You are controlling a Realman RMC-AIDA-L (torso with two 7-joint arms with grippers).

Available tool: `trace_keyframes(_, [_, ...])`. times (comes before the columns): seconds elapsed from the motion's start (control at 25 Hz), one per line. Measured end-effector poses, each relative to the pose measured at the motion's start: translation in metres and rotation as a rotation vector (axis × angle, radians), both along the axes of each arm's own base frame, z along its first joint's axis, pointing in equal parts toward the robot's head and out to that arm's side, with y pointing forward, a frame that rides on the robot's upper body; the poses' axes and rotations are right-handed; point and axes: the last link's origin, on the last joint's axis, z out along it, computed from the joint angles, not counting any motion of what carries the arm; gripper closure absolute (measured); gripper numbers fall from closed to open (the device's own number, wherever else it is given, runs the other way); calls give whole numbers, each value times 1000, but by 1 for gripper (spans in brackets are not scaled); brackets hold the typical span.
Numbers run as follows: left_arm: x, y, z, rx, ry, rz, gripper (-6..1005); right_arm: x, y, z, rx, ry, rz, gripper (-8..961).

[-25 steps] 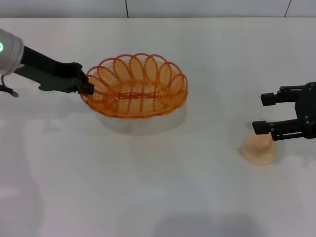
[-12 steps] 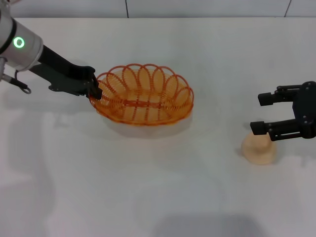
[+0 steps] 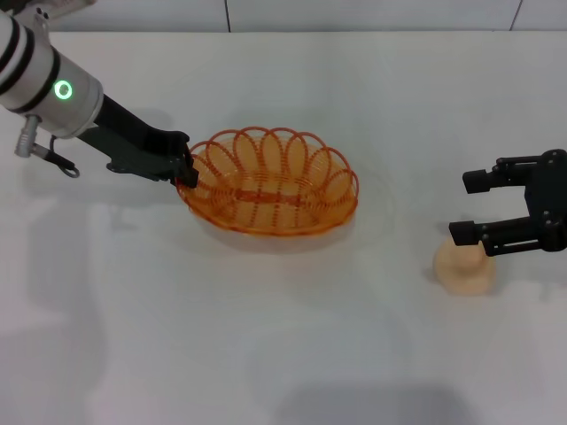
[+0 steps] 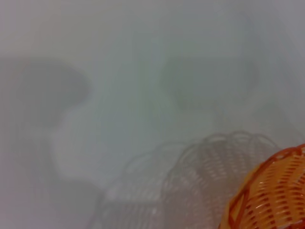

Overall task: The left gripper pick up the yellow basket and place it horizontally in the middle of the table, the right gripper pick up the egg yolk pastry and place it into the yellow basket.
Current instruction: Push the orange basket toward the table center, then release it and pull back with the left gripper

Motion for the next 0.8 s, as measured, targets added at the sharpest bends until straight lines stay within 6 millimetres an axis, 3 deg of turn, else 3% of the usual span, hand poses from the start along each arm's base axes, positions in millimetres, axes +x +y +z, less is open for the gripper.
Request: trace_keyframes(0.8, [-4, -2, -16, 5, -13, -3, 925, 0, -1, -1, -12, 0, 2, 175])
